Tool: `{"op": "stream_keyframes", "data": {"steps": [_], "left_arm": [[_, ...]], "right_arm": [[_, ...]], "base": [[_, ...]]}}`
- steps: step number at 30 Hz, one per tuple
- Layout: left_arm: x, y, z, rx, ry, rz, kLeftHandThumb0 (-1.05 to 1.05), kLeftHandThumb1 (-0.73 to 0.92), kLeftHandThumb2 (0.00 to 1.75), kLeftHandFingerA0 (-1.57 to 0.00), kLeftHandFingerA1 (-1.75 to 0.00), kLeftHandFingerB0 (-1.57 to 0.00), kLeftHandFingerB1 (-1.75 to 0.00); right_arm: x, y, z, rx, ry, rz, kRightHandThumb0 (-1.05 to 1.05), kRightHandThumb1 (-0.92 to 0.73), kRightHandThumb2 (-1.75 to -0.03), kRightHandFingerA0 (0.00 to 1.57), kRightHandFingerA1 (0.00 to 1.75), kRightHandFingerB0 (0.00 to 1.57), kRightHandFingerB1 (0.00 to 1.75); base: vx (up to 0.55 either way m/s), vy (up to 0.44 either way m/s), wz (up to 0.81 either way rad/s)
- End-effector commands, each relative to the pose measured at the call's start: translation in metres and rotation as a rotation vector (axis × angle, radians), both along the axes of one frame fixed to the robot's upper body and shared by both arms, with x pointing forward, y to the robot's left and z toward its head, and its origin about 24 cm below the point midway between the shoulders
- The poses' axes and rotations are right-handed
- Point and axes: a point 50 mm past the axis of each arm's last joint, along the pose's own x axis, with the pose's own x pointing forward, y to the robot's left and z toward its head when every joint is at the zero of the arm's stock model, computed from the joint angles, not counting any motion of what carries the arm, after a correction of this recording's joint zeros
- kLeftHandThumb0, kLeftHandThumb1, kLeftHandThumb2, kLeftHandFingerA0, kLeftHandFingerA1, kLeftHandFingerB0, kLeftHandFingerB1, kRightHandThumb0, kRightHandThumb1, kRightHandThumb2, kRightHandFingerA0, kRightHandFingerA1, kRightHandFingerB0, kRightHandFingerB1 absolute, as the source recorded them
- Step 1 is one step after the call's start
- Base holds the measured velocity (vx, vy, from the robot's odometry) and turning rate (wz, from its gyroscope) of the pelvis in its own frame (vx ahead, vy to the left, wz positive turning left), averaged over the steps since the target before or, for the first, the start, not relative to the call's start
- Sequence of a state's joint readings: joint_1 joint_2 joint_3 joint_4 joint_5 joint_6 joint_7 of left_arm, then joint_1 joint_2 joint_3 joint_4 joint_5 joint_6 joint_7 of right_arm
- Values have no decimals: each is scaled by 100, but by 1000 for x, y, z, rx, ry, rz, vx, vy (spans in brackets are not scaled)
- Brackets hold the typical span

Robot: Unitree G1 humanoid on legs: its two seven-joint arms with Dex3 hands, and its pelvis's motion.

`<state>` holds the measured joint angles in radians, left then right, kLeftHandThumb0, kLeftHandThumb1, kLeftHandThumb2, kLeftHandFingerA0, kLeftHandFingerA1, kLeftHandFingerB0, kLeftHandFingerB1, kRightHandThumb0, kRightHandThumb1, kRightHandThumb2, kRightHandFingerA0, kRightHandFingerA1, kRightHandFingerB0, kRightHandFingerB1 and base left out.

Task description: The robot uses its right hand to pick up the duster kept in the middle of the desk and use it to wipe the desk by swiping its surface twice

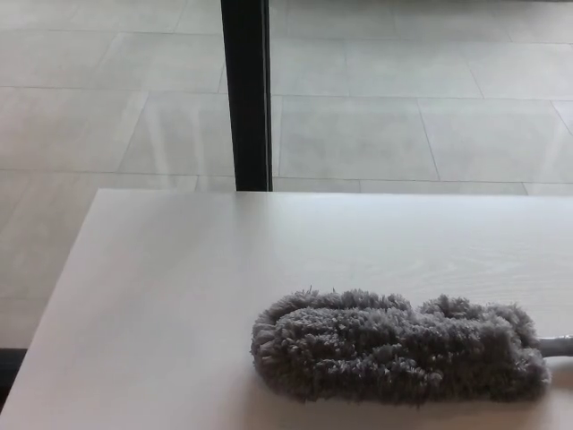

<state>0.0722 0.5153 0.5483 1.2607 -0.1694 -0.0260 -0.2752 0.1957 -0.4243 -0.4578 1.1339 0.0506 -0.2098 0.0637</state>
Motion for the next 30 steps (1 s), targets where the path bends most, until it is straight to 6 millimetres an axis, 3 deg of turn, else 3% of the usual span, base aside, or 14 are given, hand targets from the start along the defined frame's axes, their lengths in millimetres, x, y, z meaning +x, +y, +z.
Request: {"op": "stream_keyframes", "data": {"steps": [1, 2, 3, 4, 5, 7, 10, 13, 15, 21, 24, 26, 29, 30], "left_arm": [[-2, 4, 4, -78, -69, 63, -50, 64, 59, -48, -58, -44, -45], [-2, 4, 4, -78, -64, 62, -50, 64, 59, -46, -58, -42, -44], [-1, 4, 4, -76, -63, 60, -49, 65, 58, -45, -57, -41, -44], [0, 4, 4, -74, -63, 57, -48, 67, 58, -44, -56, -40, -43], [0, 4, 3, -68, -59, 62, -49, 65, 58, -46, -56, -42, -43], [2, 3, 3, -70, -57, 58, -48, 66, 58, -46, -56, -42, -44], [4, 1, 2, -92, -75, 60, -48, 66, 58, -40, -57, -39, -45], [5, 0, 2, -100, -77, 44, -50, 65, 58, -42, -56, -37, -43], [4, 1, 1, -96, -76, 55, -50, 64, 58, -44, -57, -41, -44], [6, 3, 4, -88, -89, 53, -50, 65, 58, -43, -57, -41, -44], [7, 4, 6, -93, -110, 60, -49, 64, 58, -42, -60, -41, -45], [8, 5, 6, -93, -109, 57, -49, 64, 58, -42, -60, -41, -45], [10, 5, 7, -86, -106, 48, -51, 63, 58, -43, -60, -41, -45], [10, 5, 7, -76, -95, 44, -51, 61, 58, -45, -59, -41, -45]], "right_arm": [[2, -14, 14, -36, -157, -90, -69, -52, -93, 73, 78, 35, 56], [6, -20, 20, -27, -228, -148, -74, -69, -61, 60, 82, 30, 51], [15, -27, 29, -3, -339, -214, -75, -71, -61, 43, 90, 17, 52], [33, -39, 49, -18, -461, -209, -87, -75, -61, 0, 91, 0, 45], [43, -45, 59, -37, -504, -211, -92, -62, -103, 0, 50, 0, 27], [53, -52, 72, -56, -544, -203, -105, -72, -105, 0, 33, 0, 17], [91, -62, 115, -111, -713, -142, -105, -74, -110, 0, 37, 0, 28], [146, -52, 173, -218, -858, 68, -105, -78, -111, 0, 16, 0, 11], [159, -45, 184, -243, -893, 133, -95, -71, -109, 0, 16, 0, 14], [224, 54, 239, -585, -911, 710, -78, -63, -103, 3, 35, 4, 24], [234, 90, 236, -605, -958, 904, -78, -59, -100, 3, 36, 5, 31], [233, 90, 235, -607, -954, 901, -78, -59, -100, 3, 36, 5, 31], [240, 117, 229, -654, -892, 1061, -86, -62, -101, 3, 39, 6, 28], [246, 129, 219, -639, -858, 1130, -79, -75, -63, 10, 35, 13, 26]], "base": [[0, 0, 0], [0, 0, 0], [0, 0, 0], [0, 0, 0], [0, 0, 0], [0, 0, 0], [0, 0, 0], [0, 0, 0], [0, 0, 0], [0, 0, 0], [0, 0, 0], [0, 0, 0], [0, 0, 0], [0, 0, 0]]}}
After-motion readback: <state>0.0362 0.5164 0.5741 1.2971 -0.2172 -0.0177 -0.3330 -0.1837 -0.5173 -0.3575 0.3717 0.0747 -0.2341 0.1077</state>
